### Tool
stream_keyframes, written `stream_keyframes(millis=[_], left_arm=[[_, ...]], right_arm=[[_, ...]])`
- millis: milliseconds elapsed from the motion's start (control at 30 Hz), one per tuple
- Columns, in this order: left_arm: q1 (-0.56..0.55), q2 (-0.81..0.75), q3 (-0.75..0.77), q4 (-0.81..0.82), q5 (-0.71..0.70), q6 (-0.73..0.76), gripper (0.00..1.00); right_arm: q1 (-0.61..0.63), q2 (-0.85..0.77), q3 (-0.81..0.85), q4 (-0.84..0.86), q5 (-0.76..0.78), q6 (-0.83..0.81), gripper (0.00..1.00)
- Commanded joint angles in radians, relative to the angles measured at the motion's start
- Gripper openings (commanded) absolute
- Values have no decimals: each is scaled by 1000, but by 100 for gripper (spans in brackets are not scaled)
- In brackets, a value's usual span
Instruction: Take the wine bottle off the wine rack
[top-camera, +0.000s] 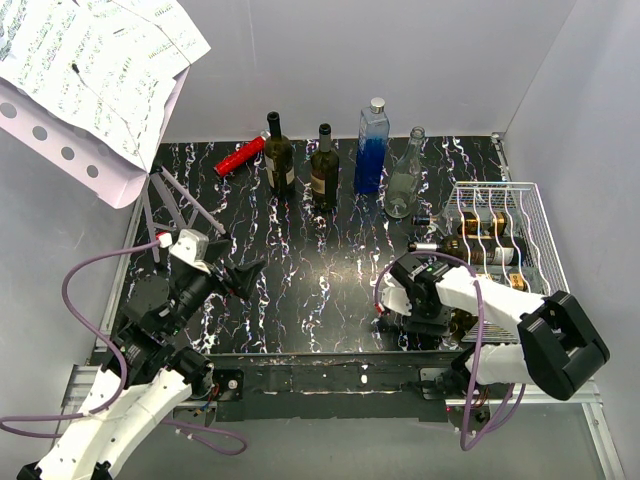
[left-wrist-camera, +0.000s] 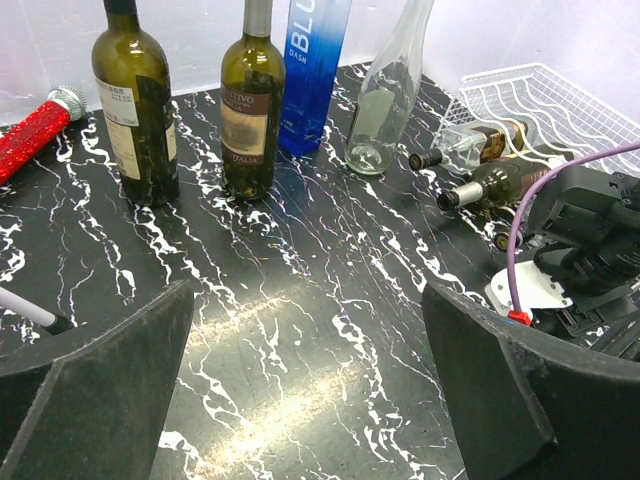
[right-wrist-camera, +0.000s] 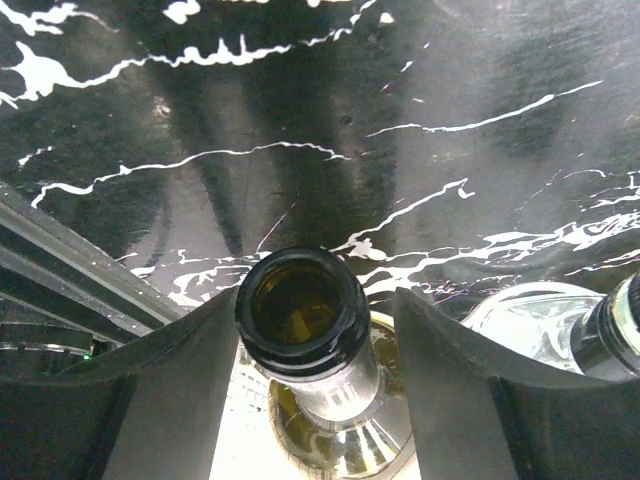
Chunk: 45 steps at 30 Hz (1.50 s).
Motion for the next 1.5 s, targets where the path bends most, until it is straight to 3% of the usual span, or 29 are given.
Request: stream_keyframes(millis=[0, 667, 1067, 1267, 1467], left_arm=[[-7, -22, 2, -14, -45, 13, 98], [-23, -78, 4, -14, -77, 15, 98], [-23, -93, 4, -16, -94, 15, 98], [-23, -95, 2, -14, -106, 17, 98], [-23, -99, 2, -17, -109, 17, 98]], right_arm=[[-19, 10, -3, 25, -2, -19, 69], [-66, 69, -15, 59, 1, -23, 61], [-66, 86, 92, -53, 27, 20, 28], [-51, 93, 167, -78, -53, 56, 1], [35, 204, 264, -131, -90, 138, 1]])
